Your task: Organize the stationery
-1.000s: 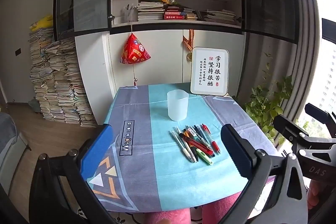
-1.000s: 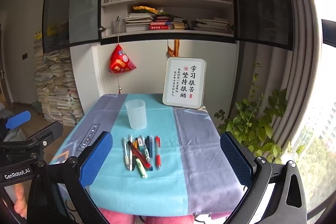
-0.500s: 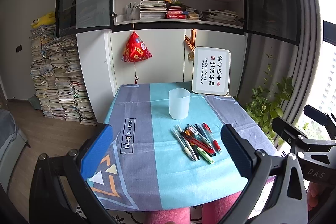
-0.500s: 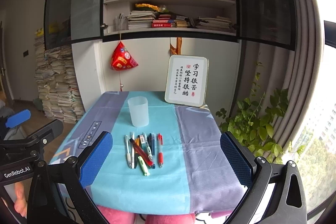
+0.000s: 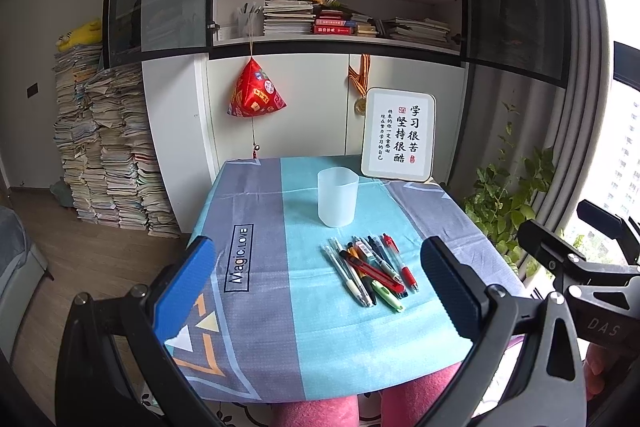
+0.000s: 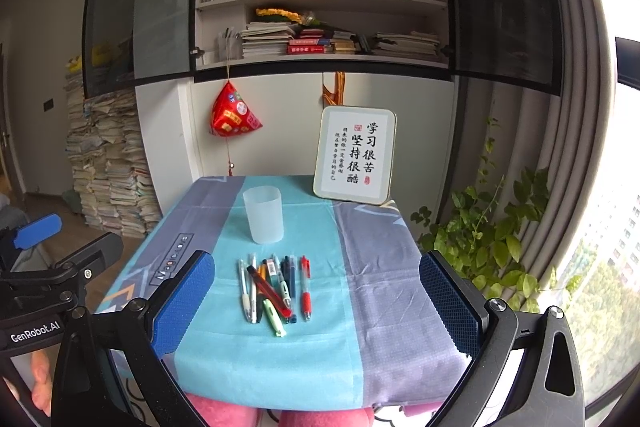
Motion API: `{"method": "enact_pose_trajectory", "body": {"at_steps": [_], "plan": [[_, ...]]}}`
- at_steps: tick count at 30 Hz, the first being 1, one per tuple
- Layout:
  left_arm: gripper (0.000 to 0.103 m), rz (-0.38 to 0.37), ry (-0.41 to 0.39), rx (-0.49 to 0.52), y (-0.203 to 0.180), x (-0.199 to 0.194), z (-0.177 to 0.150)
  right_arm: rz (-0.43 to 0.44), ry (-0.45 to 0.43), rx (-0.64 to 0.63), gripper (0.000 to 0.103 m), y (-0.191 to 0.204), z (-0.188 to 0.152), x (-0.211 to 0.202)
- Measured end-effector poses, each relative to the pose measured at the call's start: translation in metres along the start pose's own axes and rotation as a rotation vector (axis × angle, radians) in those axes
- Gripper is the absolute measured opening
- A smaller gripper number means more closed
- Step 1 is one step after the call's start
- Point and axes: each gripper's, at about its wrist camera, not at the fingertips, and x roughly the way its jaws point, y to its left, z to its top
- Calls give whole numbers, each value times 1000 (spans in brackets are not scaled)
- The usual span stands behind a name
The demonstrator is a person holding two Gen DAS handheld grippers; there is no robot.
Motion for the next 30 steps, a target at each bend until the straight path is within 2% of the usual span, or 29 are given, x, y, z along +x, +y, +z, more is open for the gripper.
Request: {"method": "enact_pose_trajectory", "body": {"at_steps": [30], "plan": [[102, 7, 24, 2, 0, 12, -3, 4, 15, 5, 102, -1, -1, 3]]}}
